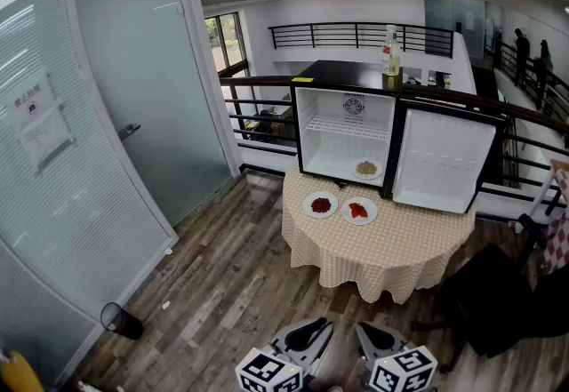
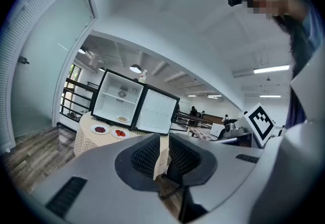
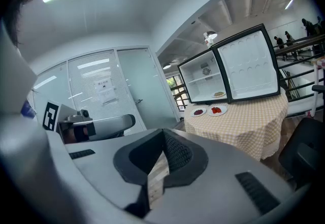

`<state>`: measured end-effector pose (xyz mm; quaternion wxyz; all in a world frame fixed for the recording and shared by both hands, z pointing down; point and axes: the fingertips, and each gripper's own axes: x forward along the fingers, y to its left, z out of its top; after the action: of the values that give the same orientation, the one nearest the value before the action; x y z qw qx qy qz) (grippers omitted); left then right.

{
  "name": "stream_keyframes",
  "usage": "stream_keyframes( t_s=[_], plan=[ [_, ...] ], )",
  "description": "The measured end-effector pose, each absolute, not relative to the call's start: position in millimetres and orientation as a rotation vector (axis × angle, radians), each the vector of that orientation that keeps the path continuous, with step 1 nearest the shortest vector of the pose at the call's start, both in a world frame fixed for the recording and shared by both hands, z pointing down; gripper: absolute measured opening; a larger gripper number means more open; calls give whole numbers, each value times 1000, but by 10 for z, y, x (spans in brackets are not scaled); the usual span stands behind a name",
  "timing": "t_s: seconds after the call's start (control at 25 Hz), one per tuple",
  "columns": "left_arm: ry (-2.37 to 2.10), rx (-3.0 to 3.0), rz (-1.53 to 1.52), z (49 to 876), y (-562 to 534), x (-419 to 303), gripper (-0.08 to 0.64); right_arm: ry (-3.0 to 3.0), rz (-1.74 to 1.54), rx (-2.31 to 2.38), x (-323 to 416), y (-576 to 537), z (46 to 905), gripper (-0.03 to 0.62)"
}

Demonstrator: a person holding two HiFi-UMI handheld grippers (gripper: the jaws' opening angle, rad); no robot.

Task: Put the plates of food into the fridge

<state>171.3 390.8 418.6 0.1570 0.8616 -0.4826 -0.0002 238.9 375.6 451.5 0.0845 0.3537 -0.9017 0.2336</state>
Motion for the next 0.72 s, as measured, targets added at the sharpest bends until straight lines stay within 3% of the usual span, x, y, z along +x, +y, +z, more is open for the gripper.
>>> stream_keyframes(
  t_s=[0.72],
  plan=[
    [-1438, 2402, 5, 4253, 3866, 1507, 61, -2725, 782, 1029, 2204, 3528, 4584, 17]
  ],
)
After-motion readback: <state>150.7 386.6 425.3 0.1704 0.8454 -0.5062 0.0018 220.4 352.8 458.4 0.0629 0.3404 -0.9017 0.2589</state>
